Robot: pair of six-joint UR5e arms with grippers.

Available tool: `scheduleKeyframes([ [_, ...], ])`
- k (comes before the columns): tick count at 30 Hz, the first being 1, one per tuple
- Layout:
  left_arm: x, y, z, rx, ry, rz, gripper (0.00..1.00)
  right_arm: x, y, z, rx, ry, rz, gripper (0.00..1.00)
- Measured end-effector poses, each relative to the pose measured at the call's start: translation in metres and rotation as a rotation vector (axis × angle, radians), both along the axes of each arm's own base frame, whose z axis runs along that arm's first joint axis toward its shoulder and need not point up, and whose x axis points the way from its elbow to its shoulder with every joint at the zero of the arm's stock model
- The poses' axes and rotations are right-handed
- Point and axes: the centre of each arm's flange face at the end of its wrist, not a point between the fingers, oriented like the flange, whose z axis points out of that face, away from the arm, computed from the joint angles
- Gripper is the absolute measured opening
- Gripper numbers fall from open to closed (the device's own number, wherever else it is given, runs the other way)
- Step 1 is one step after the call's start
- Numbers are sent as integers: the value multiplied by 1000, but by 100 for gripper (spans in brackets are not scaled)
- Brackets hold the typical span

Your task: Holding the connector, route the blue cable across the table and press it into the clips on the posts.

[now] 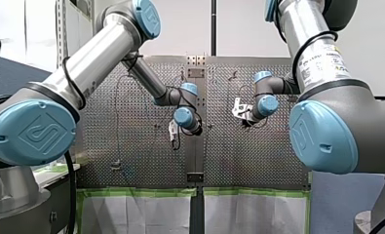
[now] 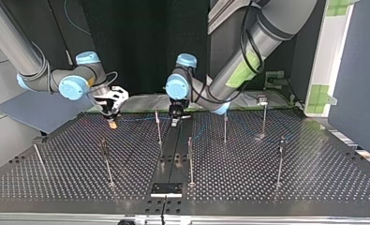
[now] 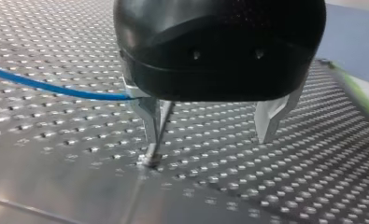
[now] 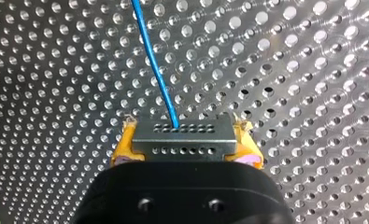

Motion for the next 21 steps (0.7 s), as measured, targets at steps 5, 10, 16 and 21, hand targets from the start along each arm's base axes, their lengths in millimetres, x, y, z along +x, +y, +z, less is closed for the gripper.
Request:
scheduleKeyframes([
  [5, -23, -2, 5, 44, 32, 16, 100, -4, -2, 0, 2, 2, -6, 0],
  [10, -46, 0, 14, 72, 54, 32, 100, -5, -3, 0, 1, 4, -8, 0],
  [16, -74, -10, 28, 58, 37, 21, 100, -5, -3, -1, 2, 3, -5, 0],
  [21, -91, -26, 49, 8, -13, 1, 100, -5, -2, -1, 3, -1, 3, 0],
])
